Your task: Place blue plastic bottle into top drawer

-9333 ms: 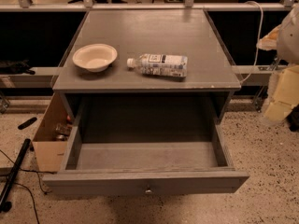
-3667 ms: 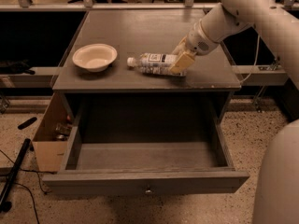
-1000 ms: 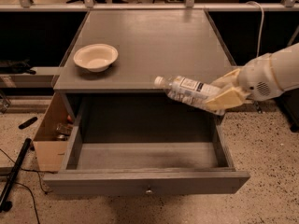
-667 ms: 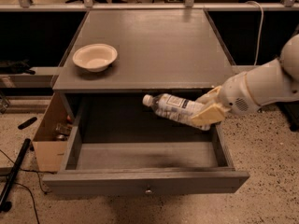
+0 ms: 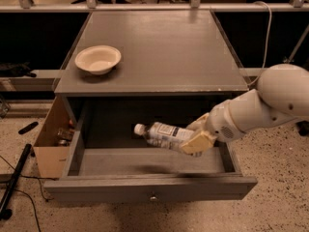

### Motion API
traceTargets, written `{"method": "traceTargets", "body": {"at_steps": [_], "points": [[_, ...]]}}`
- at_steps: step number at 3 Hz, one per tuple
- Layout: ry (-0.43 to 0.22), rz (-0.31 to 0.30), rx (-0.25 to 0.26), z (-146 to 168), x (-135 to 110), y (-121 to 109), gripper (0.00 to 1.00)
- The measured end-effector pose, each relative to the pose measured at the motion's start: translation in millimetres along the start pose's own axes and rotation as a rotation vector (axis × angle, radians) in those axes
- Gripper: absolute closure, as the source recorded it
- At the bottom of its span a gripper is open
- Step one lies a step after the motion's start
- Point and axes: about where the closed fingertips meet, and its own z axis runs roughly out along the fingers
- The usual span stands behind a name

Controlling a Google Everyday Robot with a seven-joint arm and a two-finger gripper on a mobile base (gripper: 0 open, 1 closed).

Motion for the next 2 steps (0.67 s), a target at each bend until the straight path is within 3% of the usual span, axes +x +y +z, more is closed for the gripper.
{"method": "traceTargets", "body": {"at_steps": [1, 2], "points": [[-0.015, -0.013, -0.005, 26.8, -6.1, -3.3, 1.00], [-0.041, 0.017, -0.012, 66.2, 3.8, -5.1, 1.00]]}}
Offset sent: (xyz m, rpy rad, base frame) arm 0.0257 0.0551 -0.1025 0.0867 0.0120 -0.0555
